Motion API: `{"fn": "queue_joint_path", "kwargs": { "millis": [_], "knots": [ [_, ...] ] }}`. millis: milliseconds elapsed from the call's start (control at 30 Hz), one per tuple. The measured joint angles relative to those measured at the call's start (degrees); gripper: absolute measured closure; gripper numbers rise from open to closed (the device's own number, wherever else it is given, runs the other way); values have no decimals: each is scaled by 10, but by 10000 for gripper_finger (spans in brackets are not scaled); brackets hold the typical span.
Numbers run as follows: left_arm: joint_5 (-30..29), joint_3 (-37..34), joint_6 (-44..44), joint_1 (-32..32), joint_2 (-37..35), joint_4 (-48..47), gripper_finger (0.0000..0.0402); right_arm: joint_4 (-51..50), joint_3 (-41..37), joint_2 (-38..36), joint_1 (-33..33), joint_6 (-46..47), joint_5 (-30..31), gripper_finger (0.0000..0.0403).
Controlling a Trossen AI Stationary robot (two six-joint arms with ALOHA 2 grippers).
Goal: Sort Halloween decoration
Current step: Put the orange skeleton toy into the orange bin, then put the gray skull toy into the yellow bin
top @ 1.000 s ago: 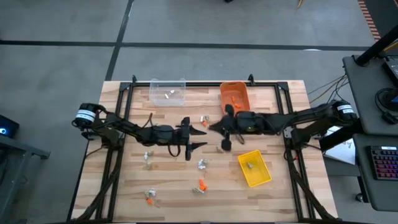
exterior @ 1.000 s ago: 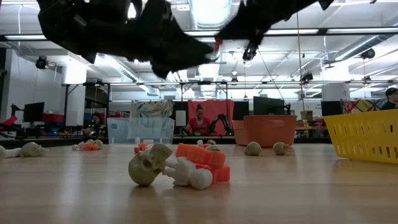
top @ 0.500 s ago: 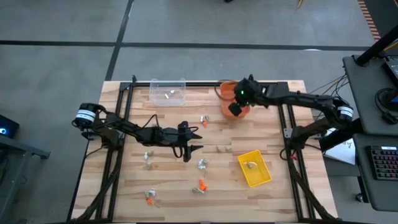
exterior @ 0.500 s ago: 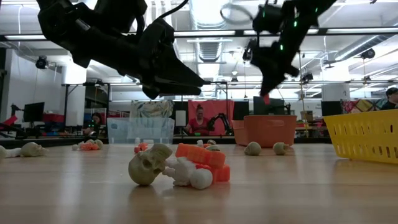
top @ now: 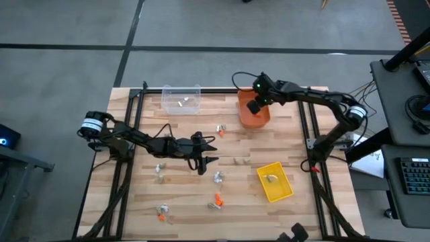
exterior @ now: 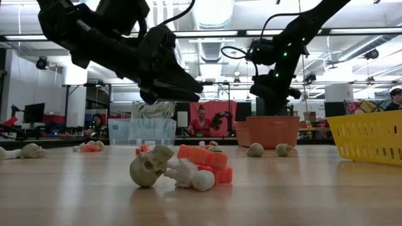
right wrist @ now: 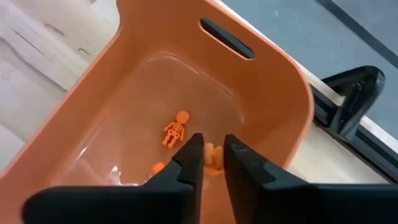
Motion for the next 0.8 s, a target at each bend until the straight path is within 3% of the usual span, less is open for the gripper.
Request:
{"fn": "queue_joint_path", "kwargs": {
  "millis": [200,333,600,800],
  "knots": [
    [0,0,-17,0,-1,-18,212,0,10,11,0,-1,0,288],
    [0,0,-34,0,-4,-45,212,-1,16,6,0,1,0,268],
    [0,1,-79,0,-31,-147,212,-11,26,-26,12,14,-8,268],
    [0,42,-106,0,-40,-307,212,-13,25,-67,45,15,-27,280]
  ]
}}
